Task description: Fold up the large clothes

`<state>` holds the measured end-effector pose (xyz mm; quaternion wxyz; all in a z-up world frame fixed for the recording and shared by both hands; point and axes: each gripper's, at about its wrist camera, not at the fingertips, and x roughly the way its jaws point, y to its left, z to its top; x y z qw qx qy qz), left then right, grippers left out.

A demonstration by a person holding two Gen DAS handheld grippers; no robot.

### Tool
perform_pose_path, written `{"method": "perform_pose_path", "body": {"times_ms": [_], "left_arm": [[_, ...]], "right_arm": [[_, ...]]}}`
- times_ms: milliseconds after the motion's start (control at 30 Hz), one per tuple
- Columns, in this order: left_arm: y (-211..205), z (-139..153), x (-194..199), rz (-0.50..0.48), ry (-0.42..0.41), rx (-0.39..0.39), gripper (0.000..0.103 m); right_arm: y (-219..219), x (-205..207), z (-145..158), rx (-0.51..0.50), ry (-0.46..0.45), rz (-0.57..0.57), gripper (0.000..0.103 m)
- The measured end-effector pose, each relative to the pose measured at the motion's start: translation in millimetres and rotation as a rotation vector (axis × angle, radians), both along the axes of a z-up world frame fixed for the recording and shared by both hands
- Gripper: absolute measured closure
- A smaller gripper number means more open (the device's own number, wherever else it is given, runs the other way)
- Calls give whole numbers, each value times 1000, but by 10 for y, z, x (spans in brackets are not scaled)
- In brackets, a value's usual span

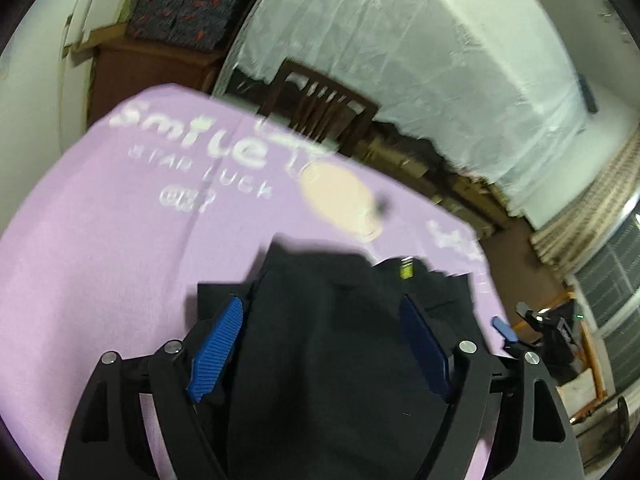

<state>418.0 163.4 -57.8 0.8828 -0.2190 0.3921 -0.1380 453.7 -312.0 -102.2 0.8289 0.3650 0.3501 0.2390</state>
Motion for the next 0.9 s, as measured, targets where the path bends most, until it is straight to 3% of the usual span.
{"method": "perform_pose_path", "body": {"times_ms": [300, 367, 467, 533, 633, 733, 767, 900], "left_arm": [[-263, -274, 263, 74, 60, 218, 23], [-258, -425, 317, 96, 108, 256, 23], [-253, -520, 342, 111, 107, 284, 23], [-300, -534, 351, 116, 105, 325, 23], [-264, -536, 338, 122, 108, 312, 24], [-218, -426, 230, 148, 96, 293, 30], [-232, -331, 177, 149, 70, 288, 30], [-528, 36, -2, 46, -40, 206, 30]], "right_arm": [[377, 337, -160, -161, 83, -13, 38], [491, 351, -197, -276, 89, -43, 71], [479, 368, -346, -340, 120, -60, 93], [405, 386, -391, -340, 137, -81, 97], [277, 396, -476, -286, 154, -89, 97], [198, 343, -461, -241, 145, -111, 93], [171, 298, -405, -238, 135, -137, 87], [322, 53, 75, -325, -36, -169, 88]]}}
